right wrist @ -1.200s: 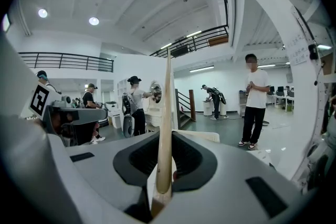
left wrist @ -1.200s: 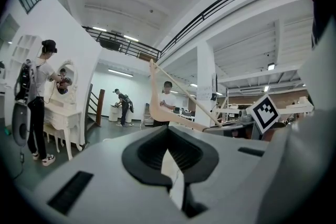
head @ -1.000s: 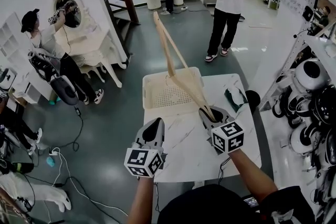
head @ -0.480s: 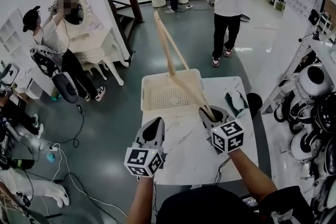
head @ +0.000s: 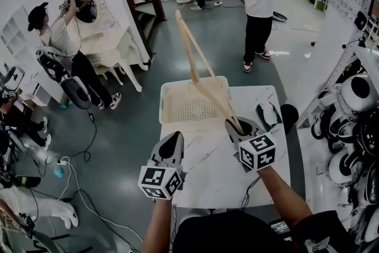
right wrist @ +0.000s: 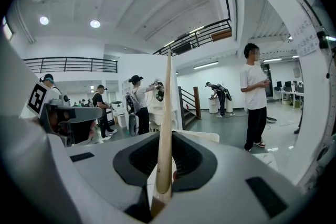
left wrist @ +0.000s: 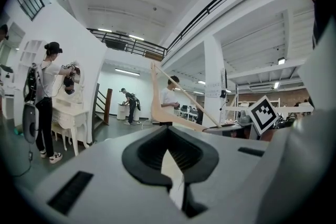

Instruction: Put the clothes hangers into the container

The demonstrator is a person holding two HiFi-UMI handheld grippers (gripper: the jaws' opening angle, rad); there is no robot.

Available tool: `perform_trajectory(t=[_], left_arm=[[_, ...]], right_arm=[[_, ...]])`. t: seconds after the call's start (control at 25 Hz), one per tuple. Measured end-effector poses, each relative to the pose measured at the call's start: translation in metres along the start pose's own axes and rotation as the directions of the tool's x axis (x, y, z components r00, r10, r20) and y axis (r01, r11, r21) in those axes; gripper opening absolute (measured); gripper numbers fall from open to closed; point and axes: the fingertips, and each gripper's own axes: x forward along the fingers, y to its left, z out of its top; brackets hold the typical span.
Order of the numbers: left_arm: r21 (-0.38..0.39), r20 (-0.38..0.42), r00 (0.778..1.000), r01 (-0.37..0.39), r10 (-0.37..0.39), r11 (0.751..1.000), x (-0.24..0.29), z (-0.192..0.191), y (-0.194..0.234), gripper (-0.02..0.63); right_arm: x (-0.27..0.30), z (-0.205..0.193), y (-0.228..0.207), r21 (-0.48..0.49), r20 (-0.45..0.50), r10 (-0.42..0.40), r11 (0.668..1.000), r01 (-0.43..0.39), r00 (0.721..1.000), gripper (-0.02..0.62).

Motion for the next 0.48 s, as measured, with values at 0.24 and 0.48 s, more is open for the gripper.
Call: perform_trajectory(t=[0.24,0.48], left_arm=[[-0.012,-0.017,1.000,0.012,-0.012,1.000,0.006,-0.005,0.014,0.005],[-0.023,-0.028,0.999,0.042,-0.042,0.999,0.020,-0.006,0.028,0.005]], right_arm=[[0.016,-0.004,0.002,-0.004,-0.028,-0.008,1.000,0.008,1.000,0.063],[0.034,-0.007,0.001,0.003,-0.054,-0.021,1.000,0.021,0.998,0.063]])
